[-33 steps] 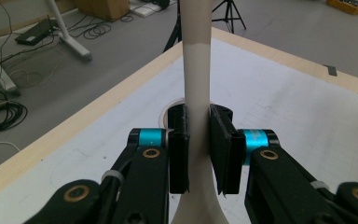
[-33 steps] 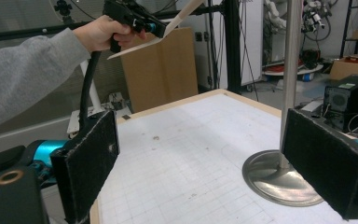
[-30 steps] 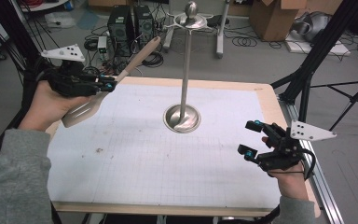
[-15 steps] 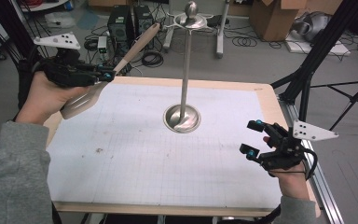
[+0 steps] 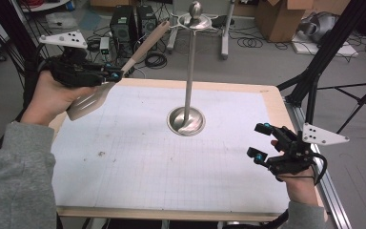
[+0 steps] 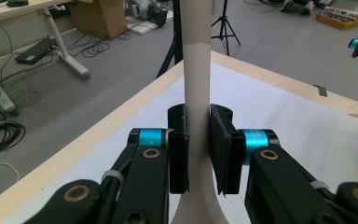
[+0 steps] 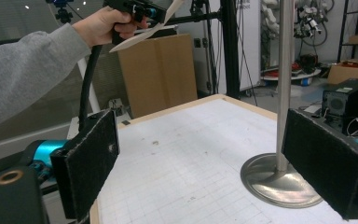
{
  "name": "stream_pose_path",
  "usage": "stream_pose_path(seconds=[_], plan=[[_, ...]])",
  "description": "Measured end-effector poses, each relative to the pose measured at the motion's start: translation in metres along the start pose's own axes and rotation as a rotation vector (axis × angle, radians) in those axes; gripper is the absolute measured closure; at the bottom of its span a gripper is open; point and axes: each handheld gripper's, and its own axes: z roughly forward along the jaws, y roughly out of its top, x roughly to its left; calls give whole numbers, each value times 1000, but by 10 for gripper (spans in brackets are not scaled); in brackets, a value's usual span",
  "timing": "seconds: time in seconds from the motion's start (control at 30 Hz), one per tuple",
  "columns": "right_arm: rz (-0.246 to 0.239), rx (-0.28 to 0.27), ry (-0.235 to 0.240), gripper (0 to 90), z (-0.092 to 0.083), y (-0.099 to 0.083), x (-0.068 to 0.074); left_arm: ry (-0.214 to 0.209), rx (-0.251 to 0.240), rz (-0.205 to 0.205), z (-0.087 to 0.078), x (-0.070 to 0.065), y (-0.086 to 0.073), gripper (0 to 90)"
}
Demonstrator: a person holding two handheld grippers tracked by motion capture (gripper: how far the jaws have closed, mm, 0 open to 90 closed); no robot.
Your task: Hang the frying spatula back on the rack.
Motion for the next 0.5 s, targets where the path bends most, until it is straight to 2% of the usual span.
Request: stream_pose_path(seconds=[0.5], plan=[[1, -4, 1, 101, -2, 0, 1, 4, 7, 1, 6, 1, 0, 777]])
